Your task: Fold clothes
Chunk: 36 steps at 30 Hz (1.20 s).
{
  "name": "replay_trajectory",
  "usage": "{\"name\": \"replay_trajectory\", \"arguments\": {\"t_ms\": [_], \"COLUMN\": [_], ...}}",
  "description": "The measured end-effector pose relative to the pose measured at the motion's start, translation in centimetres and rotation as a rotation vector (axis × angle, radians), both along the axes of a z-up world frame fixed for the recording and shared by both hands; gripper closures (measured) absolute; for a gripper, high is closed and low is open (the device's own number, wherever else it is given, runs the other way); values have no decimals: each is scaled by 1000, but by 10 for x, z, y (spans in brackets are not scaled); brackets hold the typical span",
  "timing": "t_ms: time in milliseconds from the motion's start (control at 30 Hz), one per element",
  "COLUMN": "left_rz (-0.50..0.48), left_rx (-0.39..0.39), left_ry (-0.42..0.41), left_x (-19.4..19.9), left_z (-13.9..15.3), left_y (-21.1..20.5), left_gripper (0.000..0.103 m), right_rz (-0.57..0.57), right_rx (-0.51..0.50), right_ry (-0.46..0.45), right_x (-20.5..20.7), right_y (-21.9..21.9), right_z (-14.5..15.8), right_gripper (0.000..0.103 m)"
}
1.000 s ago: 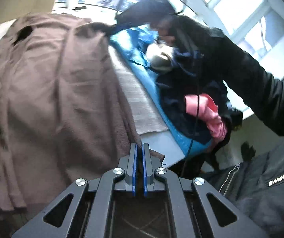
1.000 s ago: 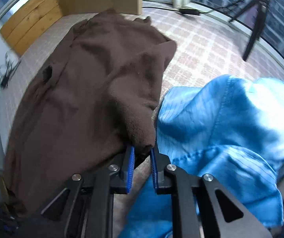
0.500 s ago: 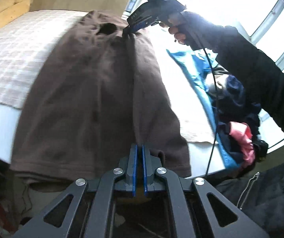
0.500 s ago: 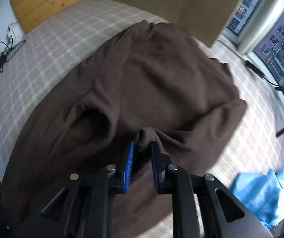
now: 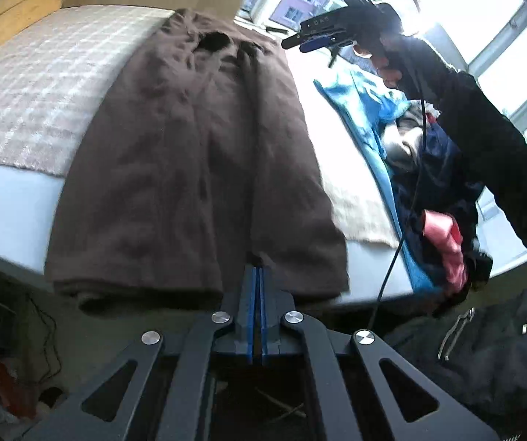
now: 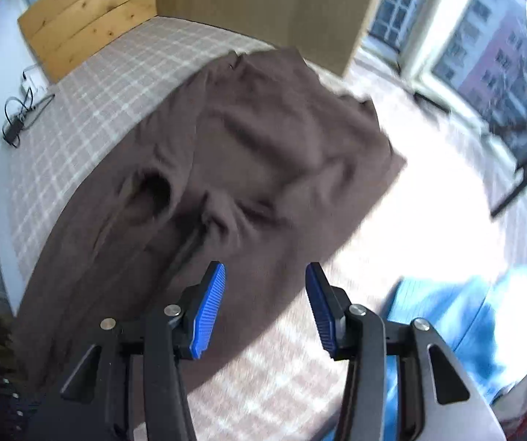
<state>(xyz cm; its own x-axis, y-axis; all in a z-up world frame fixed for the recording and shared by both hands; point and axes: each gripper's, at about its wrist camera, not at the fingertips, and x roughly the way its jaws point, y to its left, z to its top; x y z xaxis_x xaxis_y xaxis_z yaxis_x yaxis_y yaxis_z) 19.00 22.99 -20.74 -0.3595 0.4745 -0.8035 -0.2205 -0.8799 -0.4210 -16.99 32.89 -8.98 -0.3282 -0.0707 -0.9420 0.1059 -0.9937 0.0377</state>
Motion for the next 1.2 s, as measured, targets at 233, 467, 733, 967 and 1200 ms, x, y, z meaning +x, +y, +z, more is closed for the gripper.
{"name": "replay_trajectory", "arguments": {"t_ms": [233, 467, 733, 967, 1200], "left_rz": [-52, -45, -62, -68, -172], "left_rx": [4, -15, -34, -164, -252], "left_ry": [-52, -78, 9, 31, 100], "left_x": [4, 0, 2, 10, -34], "left_z": [-4, -16, -2, 35, 57], "left_y": [28, 48, 40, -8, -32], "left_gripper": [74, 74, 95, 95, 96], "right_rz": [4, 13, 17, 126, 214], "right_rx": [-105, -123, -113, -180, -172], "right_ry": [-44, -73, -43, 59, 139], "right_x": [48, 50, 56, 183, 298], "right_y": [-8, -29, -31, -47, -124], "right_z": [-25, -47, -38, -3, -37], "right_gripper": [58, 58, 76, 69, 60]}}
